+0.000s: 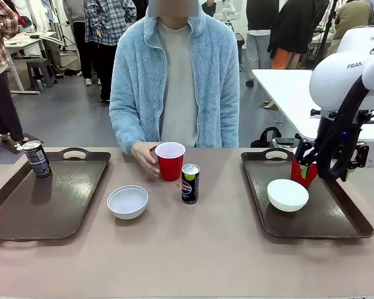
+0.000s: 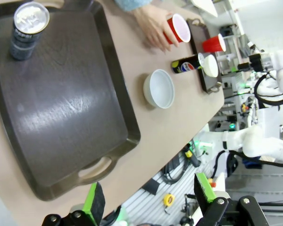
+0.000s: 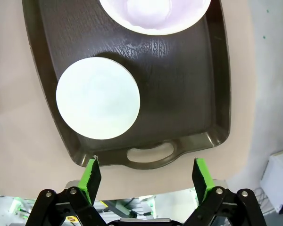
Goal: Prepare tableware on both trays.
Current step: Pick up a Picnic Bowl from the table and place it on a Handle tray.
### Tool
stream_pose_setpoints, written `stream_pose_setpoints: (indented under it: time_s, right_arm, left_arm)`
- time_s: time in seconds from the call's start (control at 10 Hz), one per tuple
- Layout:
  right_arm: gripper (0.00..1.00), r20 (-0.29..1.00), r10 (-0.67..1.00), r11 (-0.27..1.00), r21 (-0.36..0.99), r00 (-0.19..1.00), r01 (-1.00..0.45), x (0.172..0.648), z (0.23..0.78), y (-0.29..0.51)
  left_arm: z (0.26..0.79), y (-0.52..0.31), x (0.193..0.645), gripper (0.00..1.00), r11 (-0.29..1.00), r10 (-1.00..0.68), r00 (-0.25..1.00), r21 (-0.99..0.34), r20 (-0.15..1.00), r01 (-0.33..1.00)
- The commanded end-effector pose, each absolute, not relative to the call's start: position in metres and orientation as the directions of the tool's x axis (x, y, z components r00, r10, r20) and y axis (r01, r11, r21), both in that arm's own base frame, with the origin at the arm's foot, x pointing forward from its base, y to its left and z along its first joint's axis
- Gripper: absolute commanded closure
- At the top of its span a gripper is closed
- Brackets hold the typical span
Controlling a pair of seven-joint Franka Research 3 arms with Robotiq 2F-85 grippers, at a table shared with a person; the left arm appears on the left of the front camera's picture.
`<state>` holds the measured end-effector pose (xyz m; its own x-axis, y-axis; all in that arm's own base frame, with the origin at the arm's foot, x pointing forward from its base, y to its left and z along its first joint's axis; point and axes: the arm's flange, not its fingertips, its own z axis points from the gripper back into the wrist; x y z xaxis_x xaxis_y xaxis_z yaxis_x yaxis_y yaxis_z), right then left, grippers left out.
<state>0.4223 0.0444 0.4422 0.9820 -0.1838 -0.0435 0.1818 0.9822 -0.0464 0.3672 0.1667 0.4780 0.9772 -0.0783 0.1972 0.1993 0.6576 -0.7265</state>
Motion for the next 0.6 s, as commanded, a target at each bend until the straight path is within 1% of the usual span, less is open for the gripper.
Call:
stream_pose_setpoints:
  time_s: [0.0, 0.4, 0.5]
  right_arm:
    - [0.0, -0.029, -0.187, 0.982, -0.041, 0.982, 0.186, 0.424, 0.443, 0.043]
    - [0.0, -0.043, -0.184, 0.982, -0.046, 0.982, 0.182, 0.422, 0.443, 0.044]
    - [0.0, -0.123, -0.152, 0.983, 0.083, 0.981, 0.163, 0.405, 0.446, 0.012]
  left_arm:
    - [0.479, 0.168, 0.366, 0.0, 0.654, -0.077, 0.976, -0.729, 0.203, 0.204]
    - [0.478, 0.167, 0.367, 0.0, 0.658, -0.078, 0.977, -0.726, 0.197, 0.199]
    - [0.495, 0.158, 0.373, 0.0, 0.705, -0.07, 0.983, -0.689, 0.168, 0.168]
